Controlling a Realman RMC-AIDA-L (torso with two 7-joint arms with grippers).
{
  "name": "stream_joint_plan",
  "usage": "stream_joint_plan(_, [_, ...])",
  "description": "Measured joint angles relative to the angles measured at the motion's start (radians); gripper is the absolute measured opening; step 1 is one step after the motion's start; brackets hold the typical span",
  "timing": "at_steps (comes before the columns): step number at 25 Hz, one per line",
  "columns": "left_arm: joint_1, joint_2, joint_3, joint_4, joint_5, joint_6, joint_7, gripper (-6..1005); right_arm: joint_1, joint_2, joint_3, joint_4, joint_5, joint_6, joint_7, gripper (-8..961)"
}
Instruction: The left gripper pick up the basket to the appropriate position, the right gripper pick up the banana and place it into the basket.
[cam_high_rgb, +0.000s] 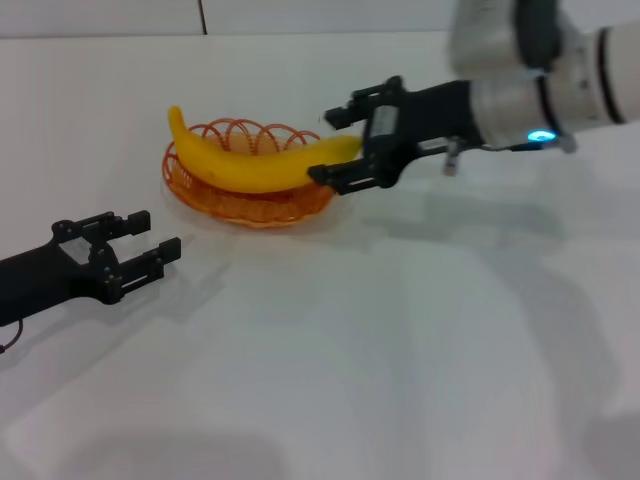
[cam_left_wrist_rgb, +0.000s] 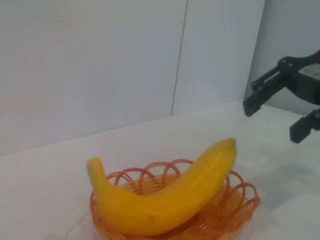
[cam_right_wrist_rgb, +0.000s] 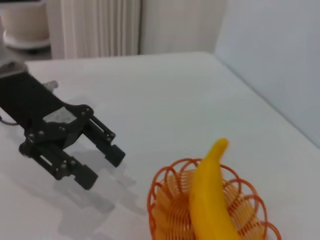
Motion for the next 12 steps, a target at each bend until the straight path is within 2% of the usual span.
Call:
stream_joint_plan(9, [-0.002, 0.0, 0.0, 0.0, 0.0, 0.0, 0.0, 589, -0.012, -0.007, 0.261, 0.185, 0.058, -0.16, -0.179, 732])
stream_joint_plan(12, [-0.004, -0.001, 0.0, 0.0, -0.001, -0.001, 0.0, 589, -0.013, -0.01, 0.31, 0.239, 0.059, -0.173, -0.216, 732])
